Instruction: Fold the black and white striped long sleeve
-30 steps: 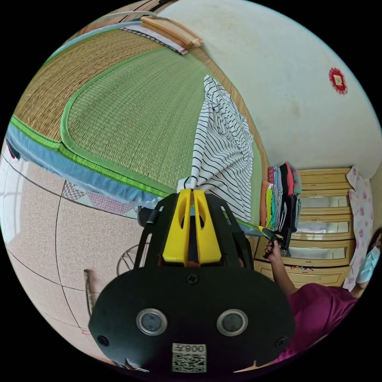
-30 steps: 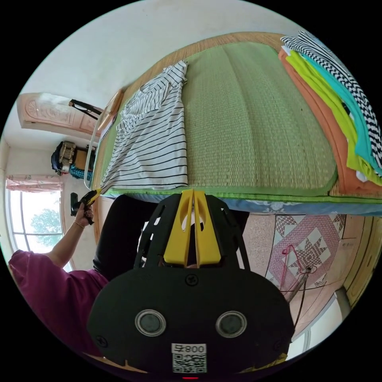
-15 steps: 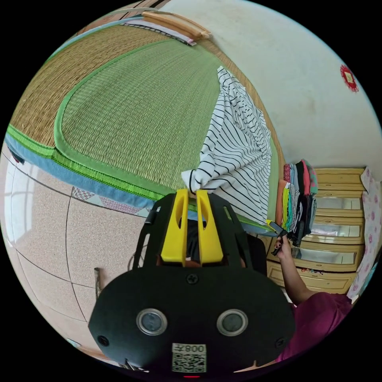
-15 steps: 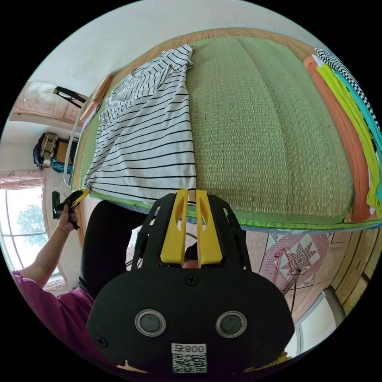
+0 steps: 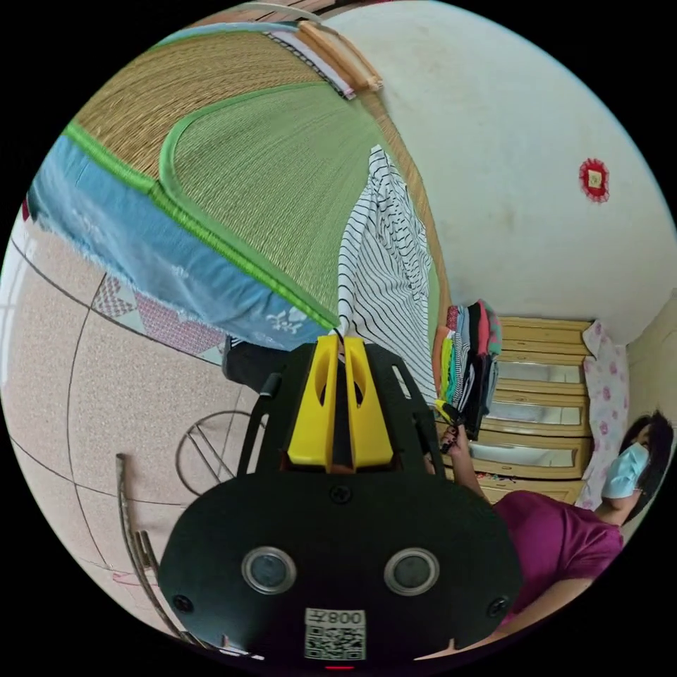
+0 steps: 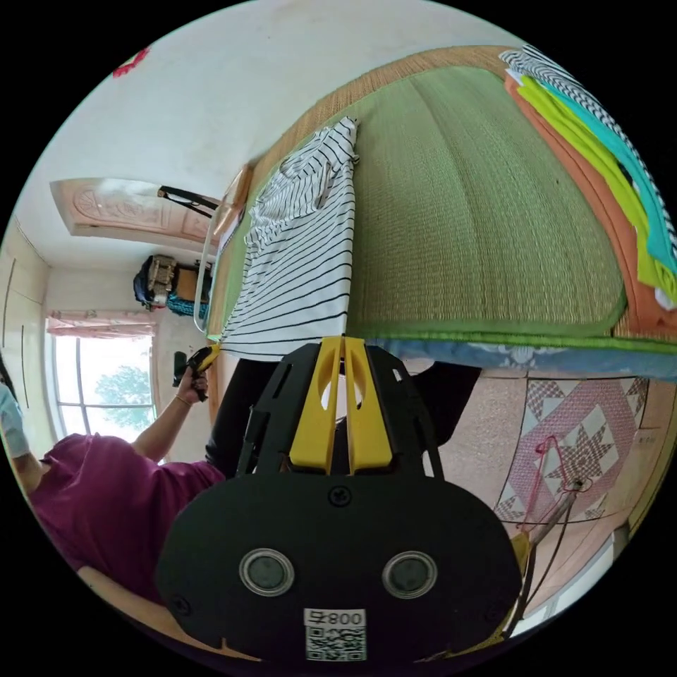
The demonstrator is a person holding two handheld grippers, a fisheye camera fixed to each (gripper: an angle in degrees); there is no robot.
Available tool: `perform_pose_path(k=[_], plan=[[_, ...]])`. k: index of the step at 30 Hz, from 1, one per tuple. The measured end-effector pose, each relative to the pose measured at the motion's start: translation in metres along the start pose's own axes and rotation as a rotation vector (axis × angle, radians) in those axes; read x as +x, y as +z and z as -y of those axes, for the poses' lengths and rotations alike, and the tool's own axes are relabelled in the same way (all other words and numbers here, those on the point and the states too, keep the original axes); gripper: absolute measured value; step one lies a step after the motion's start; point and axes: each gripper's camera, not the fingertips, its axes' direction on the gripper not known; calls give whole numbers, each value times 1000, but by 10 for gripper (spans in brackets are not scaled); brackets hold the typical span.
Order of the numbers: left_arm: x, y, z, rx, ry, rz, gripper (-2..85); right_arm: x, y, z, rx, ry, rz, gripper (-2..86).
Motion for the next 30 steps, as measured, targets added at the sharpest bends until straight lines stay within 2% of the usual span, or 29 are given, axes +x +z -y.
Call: perform_pose_path(k=[17, 30], plan=[[-34, -99, -91, 54, -15, -205, 13, 33, -38, -123, 39, 8, 101, 3], [-51, -117, -77, 99, 78, -293, 12, 50, -58, -141, 97, -6, 138, 3]])
